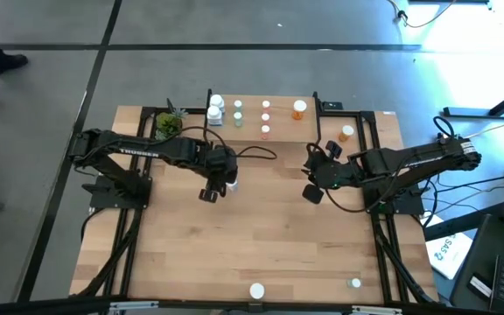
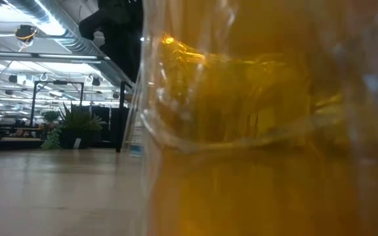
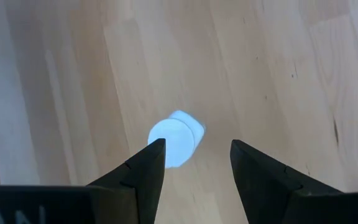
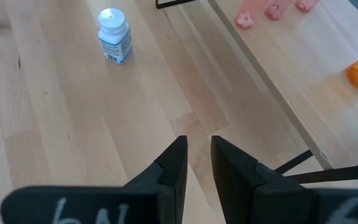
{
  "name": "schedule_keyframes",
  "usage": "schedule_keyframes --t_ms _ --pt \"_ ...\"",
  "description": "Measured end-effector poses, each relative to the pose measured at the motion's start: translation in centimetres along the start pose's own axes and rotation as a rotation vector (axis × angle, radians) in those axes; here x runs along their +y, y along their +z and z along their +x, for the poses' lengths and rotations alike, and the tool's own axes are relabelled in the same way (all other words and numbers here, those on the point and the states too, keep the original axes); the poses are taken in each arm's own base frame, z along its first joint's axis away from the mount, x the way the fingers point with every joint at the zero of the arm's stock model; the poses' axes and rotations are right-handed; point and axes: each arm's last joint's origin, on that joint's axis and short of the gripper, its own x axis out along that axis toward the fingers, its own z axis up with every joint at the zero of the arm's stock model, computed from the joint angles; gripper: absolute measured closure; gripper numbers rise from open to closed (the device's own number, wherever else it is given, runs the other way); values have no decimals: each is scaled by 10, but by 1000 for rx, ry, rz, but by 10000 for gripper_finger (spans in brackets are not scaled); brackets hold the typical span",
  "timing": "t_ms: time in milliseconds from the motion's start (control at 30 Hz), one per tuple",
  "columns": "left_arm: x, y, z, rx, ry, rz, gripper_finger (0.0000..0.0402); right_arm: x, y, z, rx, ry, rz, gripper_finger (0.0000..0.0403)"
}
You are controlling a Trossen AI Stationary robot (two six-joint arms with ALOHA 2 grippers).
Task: Pick and place medicine bottles onto shelf by color
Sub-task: Put the white pill bottle on the shelf aligned with the other white pill bottles
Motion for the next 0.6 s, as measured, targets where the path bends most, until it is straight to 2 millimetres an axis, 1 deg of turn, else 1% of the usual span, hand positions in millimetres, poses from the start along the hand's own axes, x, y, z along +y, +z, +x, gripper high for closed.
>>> schedule_keyframes --t_ms 167,267,400,500,600 --pt "1 -1 0 3 0 2 227 0 0 0 1 1 0 328" --pt "2 -2 0 6 -29 -5 226 0 0 0 1 2 1 328" --pt "3 -5 0 23 -51 35 219 0 0 0 3 7 1 328" --pt "5 -5 0 25 -51 74 207 0 0 0 3 7 0 328" --pt "5 -5 0 17 -48 108 186 0 0 0 3 7 0 328"
